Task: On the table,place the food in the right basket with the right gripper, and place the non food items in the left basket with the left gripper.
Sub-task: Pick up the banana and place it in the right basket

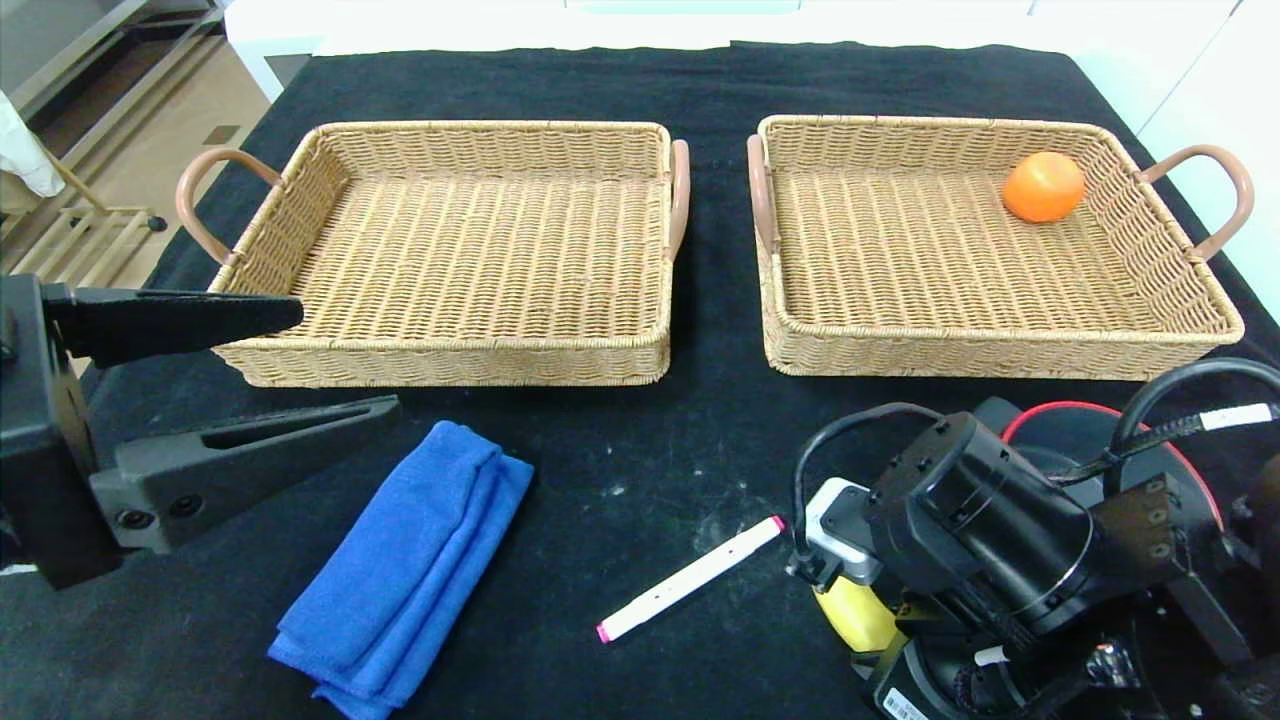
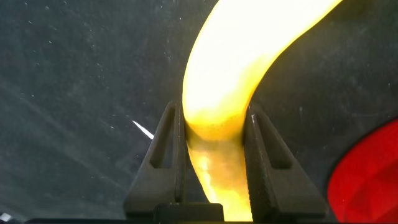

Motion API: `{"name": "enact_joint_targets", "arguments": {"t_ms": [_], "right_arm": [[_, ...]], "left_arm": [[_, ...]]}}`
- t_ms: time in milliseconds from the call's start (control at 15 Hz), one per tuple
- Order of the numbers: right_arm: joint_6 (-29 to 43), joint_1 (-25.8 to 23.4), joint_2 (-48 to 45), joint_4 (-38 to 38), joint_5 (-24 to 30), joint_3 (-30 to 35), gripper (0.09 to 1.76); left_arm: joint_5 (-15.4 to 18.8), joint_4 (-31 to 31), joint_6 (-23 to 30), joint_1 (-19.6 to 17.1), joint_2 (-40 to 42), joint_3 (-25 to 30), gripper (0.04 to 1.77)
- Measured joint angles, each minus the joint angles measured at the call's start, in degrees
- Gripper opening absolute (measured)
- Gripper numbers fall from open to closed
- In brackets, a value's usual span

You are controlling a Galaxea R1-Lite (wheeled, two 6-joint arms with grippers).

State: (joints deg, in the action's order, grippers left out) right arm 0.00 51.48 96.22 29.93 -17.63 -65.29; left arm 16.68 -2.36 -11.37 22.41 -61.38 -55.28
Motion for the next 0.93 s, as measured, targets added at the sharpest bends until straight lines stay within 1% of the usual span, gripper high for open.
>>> {"name": "enact_joint_targets", "arguments": {"t_ms": [200,400,467,733,933], "right_arm": [[2.1,-0.1,-1.1,-0.2,2.3,0.0,0.62],[2.7,-0.5,-3.2,-0.5,7.3,-0.1,0.62],[3.4,-0.6,-4.0,-0.9,8.2,-0.1,0.62],[6.7,-0.8,-7.2,-5.1,8.9,0.0,0.62],[7.6,-0.8,-8.8,-8.9,8.9,0.2,0.62]], "left_arm": [[0.0,0.0,0.0,0.0,0.0,0.1,1.72],[0.0,-0.1,0.0,0.0,-0.2,0.1,1.72],[0.0,-0.1,0.0,0.0,-0.2,0.1,1.72],[0.0,-0.1,-0.1,0.0,-0.2,0.1,1.72],[0.0,-0.1,-0.1,0.0,-0.2,0.1,1.72]]}}
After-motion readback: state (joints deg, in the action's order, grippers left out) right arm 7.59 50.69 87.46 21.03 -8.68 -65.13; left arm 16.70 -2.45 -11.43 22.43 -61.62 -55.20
